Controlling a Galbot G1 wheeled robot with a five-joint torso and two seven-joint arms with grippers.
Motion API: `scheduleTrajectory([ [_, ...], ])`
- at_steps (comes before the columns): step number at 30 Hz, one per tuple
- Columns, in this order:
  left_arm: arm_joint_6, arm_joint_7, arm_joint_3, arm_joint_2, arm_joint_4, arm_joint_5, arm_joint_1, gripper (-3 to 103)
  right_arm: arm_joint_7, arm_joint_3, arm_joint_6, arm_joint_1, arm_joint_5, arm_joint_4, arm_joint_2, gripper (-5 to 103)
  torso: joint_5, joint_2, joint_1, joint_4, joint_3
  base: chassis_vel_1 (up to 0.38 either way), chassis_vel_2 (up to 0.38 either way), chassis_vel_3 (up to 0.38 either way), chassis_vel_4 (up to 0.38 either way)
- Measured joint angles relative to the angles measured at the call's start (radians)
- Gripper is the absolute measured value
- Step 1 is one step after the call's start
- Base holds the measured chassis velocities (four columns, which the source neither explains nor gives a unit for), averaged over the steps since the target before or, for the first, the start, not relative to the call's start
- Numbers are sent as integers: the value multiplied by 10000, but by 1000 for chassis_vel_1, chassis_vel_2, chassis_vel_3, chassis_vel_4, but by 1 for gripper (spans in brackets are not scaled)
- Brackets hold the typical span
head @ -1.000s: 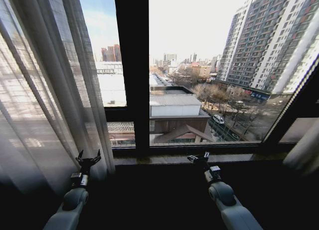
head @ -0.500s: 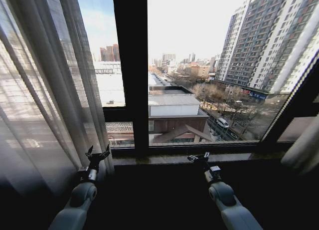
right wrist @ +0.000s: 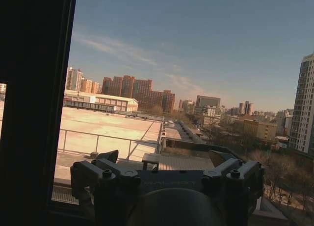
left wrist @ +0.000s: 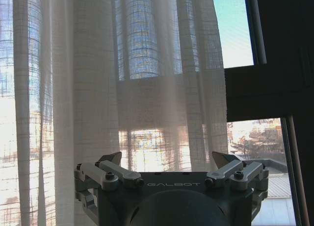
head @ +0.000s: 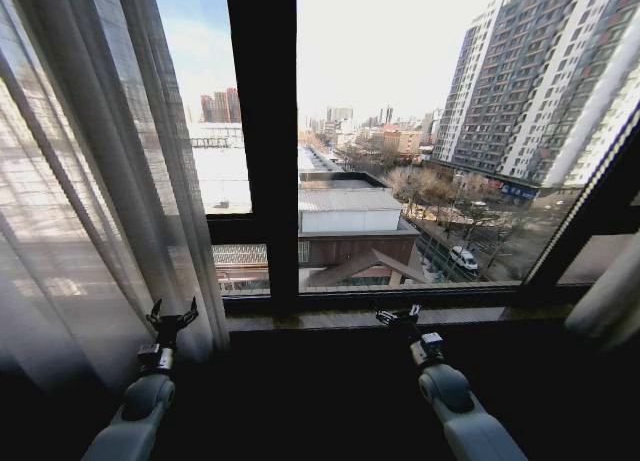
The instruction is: Open the curtains by pulling them apart, changing their state from closed to fully open.
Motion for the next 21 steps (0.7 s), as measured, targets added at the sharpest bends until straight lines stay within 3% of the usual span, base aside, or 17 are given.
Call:
scheduleTrajectory([
  [14,108,73,274,-222,248,-82,-525,100,0,1,0,0,0,0,0,100,0,-1,4,1,2,-32,33,33,-35],
  [21,192,268,816,-111,1648,-369,-1792,100,0,0,0,0,0,0,0,100,-1,1,-2,-1,0,0,0,0,0],
])
